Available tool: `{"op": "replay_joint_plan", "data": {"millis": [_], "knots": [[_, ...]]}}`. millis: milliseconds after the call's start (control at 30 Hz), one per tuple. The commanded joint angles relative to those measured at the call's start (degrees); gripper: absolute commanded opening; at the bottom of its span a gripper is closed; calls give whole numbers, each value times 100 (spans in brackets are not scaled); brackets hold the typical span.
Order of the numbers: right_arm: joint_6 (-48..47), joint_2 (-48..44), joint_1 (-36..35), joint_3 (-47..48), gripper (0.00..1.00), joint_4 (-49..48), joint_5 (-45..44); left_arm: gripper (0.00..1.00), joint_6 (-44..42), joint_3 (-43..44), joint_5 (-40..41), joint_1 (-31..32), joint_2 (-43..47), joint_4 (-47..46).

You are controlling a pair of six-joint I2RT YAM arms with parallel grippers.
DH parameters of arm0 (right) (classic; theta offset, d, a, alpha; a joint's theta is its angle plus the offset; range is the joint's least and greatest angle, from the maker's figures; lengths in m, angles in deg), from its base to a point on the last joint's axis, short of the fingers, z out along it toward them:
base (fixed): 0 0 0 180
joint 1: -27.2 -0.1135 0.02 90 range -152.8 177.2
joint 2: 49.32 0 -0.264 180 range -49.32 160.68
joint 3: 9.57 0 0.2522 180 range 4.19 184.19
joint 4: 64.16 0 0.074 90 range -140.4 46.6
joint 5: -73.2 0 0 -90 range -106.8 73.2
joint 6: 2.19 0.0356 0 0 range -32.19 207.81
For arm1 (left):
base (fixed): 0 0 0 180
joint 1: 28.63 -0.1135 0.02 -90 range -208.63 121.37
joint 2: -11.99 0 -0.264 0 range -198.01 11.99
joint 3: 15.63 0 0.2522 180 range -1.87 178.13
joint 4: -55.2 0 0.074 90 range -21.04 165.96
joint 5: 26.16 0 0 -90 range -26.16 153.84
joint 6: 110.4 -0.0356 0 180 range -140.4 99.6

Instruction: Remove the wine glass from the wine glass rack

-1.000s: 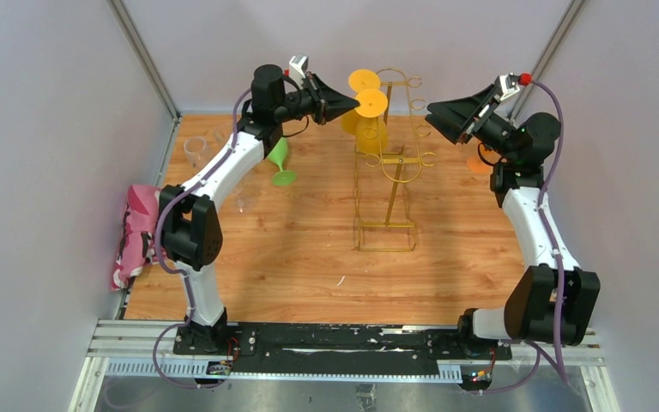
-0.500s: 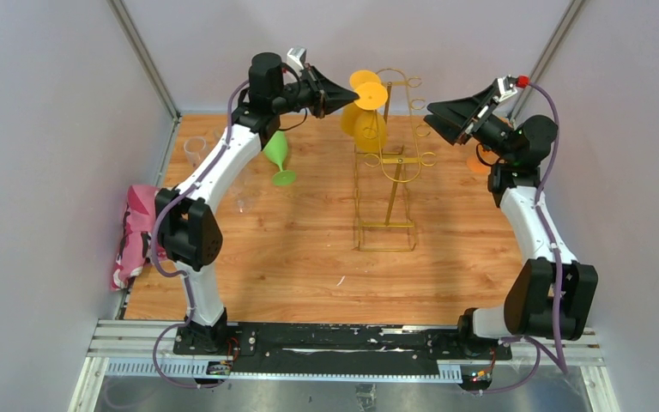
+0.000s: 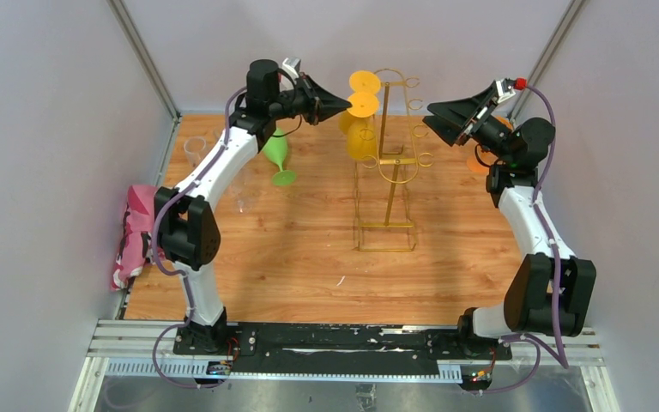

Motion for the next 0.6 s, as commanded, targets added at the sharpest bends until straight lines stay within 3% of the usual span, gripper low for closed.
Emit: {"op": "replay_joint_plan", "data": {"millis": [0, 567], "knots": [[52, 25, 114, -100, 76, -314, 113, 0, -99, 20, -114, -184, 126, 62], [32, 31, 113, -161, 77, -345, 148, 0, -366, -281, -60, -304, 661, 139]]}}
